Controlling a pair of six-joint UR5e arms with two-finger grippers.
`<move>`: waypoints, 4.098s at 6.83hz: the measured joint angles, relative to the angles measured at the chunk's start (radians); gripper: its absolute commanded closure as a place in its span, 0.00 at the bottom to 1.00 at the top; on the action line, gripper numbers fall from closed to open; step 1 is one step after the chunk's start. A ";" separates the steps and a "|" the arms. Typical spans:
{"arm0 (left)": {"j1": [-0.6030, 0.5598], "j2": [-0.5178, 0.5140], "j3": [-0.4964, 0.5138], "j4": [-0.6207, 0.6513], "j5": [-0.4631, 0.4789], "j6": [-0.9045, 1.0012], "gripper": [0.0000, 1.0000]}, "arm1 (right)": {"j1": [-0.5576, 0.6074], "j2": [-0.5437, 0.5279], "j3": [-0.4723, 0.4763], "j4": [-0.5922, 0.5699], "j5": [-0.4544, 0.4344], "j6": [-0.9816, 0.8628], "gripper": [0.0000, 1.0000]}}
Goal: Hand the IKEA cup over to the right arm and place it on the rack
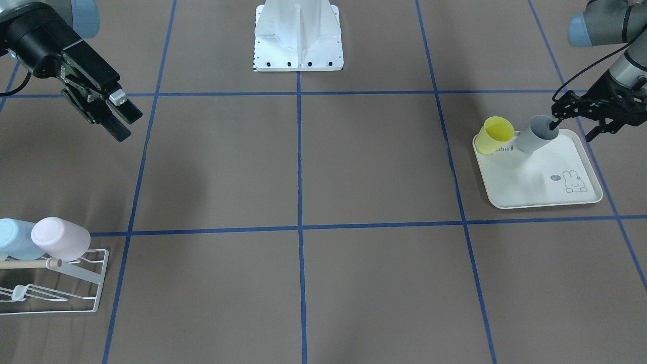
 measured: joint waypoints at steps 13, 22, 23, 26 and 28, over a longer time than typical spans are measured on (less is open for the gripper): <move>0.019 0.004 -0.041 0.038 -0.008 0.000 1.00 | 0.001 0.000 0.003 0.001 0.000 -0.001 0.00; -0.112 -0.576 0.083 -0.004 0.113 -1.013 1.00 | -0.001 0.005 -0.011 0.000 -0.005 -0.002 0.00; -0.058 -0.619 0.089 -0.112 0.127 -1.226 1.00 | -0.002 0.008 -0.011 0.000 -0.006 -0.001 0.00; 0.113 -0.754 0.085 -0.349 0.300 -1.786 1.00 | -0.035 0.030 -0.014 0.000 -0.045 0.006 0.00; 0.264 -0.803 0.086 -0.490 0.517 -2.034 1.00 | -0.125 0.078 -0.015 0.000 -0.187 0.090 0.00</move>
